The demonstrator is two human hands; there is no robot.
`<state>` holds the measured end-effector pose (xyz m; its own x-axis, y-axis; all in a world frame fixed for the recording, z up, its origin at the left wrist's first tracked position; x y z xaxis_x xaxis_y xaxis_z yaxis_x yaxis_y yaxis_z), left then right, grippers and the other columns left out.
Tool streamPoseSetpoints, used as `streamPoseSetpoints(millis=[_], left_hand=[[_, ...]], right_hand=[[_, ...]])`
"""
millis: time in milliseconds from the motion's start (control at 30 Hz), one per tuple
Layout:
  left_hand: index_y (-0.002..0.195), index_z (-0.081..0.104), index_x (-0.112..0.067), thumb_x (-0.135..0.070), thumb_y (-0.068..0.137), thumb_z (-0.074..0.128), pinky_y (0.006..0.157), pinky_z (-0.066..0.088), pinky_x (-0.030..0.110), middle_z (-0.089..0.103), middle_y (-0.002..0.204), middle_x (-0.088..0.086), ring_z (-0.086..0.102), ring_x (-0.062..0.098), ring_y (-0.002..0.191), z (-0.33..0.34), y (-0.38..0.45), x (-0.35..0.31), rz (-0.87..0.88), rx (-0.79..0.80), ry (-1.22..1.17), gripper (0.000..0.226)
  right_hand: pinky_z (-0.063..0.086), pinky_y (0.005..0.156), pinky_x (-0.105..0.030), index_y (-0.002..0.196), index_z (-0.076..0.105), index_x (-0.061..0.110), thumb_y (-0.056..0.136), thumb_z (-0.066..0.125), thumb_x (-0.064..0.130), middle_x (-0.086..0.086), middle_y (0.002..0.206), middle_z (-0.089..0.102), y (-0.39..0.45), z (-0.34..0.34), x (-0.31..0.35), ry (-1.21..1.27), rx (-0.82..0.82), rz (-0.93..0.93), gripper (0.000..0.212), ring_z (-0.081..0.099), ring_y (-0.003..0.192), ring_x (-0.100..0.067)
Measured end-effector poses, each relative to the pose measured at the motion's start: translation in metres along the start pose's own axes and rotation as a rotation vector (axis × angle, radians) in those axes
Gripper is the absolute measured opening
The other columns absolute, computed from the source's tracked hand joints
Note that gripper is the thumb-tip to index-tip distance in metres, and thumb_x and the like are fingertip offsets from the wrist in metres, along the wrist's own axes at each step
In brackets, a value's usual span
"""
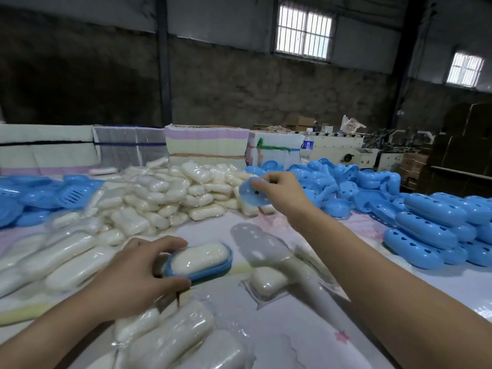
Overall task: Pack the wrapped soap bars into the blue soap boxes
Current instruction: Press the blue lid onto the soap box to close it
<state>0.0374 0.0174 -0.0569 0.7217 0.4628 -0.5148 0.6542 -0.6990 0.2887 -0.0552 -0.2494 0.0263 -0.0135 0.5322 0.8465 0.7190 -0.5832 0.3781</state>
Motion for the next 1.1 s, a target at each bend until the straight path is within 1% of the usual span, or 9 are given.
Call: streamPoseSetpoints(millis=[67,167,367,500,633,700,800,900,1100], left_hand=[[0.105,0.045,-0.065,-0.078,0.043,0.061,0.103,0.044,0.035,0.054,0.107,-0.031,0.046,0.006,0.117,-0.001,-0.001,-0.002,0.009,0.008,-0.039,0.065],[0.12,0.045,-0.052,-0.073,0.044,0.064,0.103,0.045,0.036,0.057,0.109,-0.031,0.05,0.007,0.118,-0.002,-0.001,-0.004,0.014,0.009,-0.076,0.081],[0.133,0.037,-0.045,-0.066,0.05,0.071,0.103,0.041,0.031,0.046,0.103,-0.038,0.046,0.006,0.116,-0.003,0.0,-0.008,-0.022,0.011,-0.043,0.092],[0.137,0.035,-0.043,-0.049,0.069,0.085,0.104,0.042,0.035,0.041,0.101,-0.039,0.045,0.008,0.117,-0.004,0.001,-0.006,-0.046,0.004,-0.01,0.084],[0.14,0.036,-0.039,-0.05,0.067,0.085,0.099,0.043,0.031,0.049,0.104,-0.031,0.046,0.008,0.116,-0.003,0.003,-0.003,-0.058,-0.001,-0.01,0.088],[0.142,0.035,-0.037,-0.052,0.064,0.085,0.096,0.041,0.028,0.055,0.111,-0.024,0.046,0.009,0.116,-0.003,0.004,-0.003,-0.075,-0.002,-0.025,0.094],[0.144,0.034,-0.037,-0.052,0.063,0.085,0.096,0.042,0.029,0.057,0.116,-0.019,0.048,0.008,0.115,-0.003,0.005,-0.002,-0.089,0.007,-0.044,0.097],[0.144,0.034,-0.037,-0.048,0.068,0.086,0.099,0.044,0.031,0.056,0.117,-0.016,0.05,0.009,0.116,-0.004,0.005,-0.003,-0.091,0.012,-0.041,0.093],[0.145,0.032,-0.04,-0.046,0.071,0.084,0.101,0.043,0.034,0.056,0.121,-0.013,0.049,0.012,0.119,-0.004,0.006,-0.002,-0.084,0.015,-0.038,0.091]], right_hand=[[0.053,0.066,-0.029,0.081,0.069,0.01,0.086,0.07,0.024,-0.004,0.075,0.066,-0.017,0.017,0.018,0.305,0.202,0.134,0.015,0.06,0.07,-0.017],[0.06,0.077,-0.04,0.092,0.072,0.018,0.086,0.072,0.027,-0.001,0.082,0.074,-0.035,0.038,0.02,0.53,0.435,0.358,0.011,0.069,0.08,-0.019],[0.056,0.077,-0.035,0.102,0.071,0.022,0.091,0.064,0.026,-0.002,0.095,0.073,-0.036,0.052,-0.004,0.532,0.311,0.429,0.014,0.066,0.079,-0.017],[0.051,0.069,-0.029,0.103,0.074,0.023,0.095,0.054,0.027,-0.005,0.107,0.072,-0.04,0.056,-0.01,0.314,0.316,0.316,0.022,0.063,0.086,-0.017],[0.047,0.058,-0.015,0.097,0.072,0.023,0.098,0.056,0.028,0.006,0.088,0.07,-0.047,0.056,-0.008,0.142,0.399,0.114,0.017,0.061,0.065,0.003],[0.046,0.068,-0.009,0.104,0.069,0.03,0.095,0.061,0.034,0.014,0.095,0.067,-0.049,0.057,-0.009,-0.094,0.527,-0.059,0.013,0.061,0.077,0.006],[0.042,0.078,-0.013,0.127,0.057,0.044,0.086,0.07,0.048,0.024,0.111,0.057,-0.048,0.056,-0.013,-0.334,0.693,-0.179,0.044,0.057,0.096,0.003],[0.041,0.074,-0.008,0.121,0.053,0.057,0.078,0.077,0.048,0.028,0.114,0.055,-0.046,0.053,-0.013,-0.345,0.713,-0.237,0.049,0.054,0.099,0.008],[0.041,0.074,0.001,0.105,0.059,0.057,0.073,0.084,0.025,0.044,0.108,0.052,-0.044,0.051,-0.011,-0.229,0.724,-0.295,0.052,0.05,0.1,0.015]])
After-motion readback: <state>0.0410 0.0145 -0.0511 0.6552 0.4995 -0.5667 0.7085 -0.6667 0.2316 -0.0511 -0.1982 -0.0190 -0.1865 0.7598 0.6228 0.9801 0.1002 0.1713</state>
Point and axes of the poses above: each hand's wrist, its own y-axis towards the middle knuckle, its own z-axis out of the palm, x = y × z, the point moved 1 cm from there along y, towards the middle knuckle
